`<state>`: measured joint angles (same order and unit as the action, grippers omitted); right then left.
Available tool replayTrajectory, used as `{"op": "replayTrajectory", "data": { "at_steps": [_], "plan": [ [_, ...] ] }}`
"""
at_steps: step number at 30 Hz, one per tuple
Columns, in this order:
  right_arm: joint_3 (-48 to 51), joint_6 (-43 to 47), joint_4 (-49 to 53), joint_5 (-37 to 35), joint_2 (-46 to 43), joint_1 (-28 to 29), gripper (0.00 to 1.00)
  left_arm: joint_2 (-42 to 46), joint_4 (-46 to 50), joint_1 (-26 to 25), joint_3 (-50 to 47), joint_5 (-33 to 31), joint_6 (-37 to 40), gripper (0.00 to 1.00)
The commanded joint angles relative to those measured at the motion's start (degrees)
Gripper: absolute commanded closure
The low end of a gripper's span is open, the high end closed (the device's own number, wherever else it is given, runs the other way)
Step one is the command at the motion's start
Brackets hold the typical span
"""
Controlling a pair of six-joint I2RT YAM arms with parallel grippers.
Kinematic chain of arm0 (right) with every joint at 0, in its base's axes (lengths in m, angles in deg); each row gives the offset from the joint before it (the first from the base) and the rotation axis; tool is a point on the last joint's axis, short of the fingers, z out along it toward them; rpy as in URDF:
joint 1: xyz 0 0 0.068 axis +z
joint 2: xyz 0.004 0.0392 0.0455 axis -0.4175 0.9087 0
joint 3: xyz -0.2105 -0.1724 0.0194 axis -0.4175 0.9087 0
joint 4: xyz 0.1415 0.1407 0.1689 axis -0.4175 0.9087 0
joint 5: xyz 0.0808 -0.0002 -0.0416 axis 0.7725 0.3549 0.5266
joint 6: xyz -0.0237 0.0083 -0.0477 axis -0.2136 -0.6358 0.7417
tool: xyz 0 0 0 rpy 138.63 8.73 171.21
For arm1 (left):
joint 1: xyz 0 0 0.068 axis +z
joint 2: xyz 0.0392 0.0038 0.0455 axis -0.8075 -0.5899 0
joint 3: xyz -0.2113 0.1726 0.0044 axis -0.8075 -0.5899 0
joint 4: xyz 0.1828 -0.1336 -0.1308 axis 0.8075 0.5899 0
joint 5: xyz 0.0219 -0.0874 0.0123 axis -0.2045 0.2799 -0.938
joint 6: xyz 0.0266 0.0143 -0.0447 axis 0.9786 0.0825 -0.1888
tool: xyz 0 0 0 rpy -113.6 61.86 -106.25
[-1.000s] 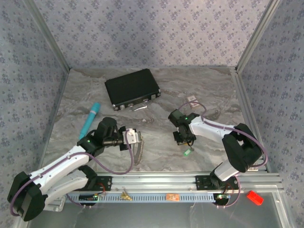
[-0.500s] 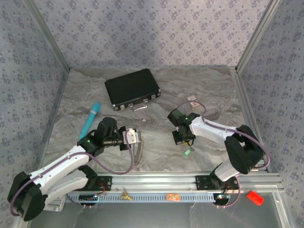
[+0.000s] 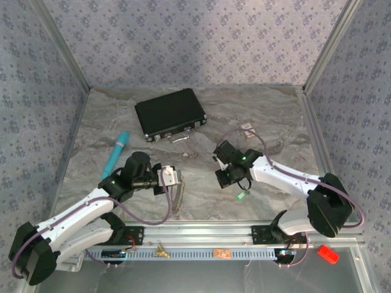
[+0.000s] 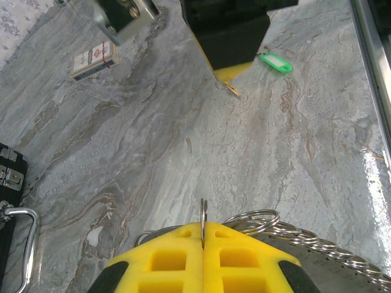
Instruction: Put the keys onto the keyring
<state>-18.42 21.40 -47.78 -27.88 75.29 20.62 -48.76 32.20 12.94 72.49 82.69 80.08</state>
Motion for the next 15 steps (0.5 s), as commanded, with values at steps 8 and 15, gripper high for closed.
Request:
{"op": "replayTrajectory", "data": {
  "at_steps": [8,15],
  "plan": [
    [-6.0,2.3,-1.3,4.1,10.5,0.4,1.0,-0.9,-2.2,-0.3,1.3,0.7,-1.2,1.0],
    [-8.8,2.7,-2.1,4.8,16.1,-0.3,1.0,-0.9,-1.9,-0.3,1.0,0.7,-0.8,1.0]
  ]
}}
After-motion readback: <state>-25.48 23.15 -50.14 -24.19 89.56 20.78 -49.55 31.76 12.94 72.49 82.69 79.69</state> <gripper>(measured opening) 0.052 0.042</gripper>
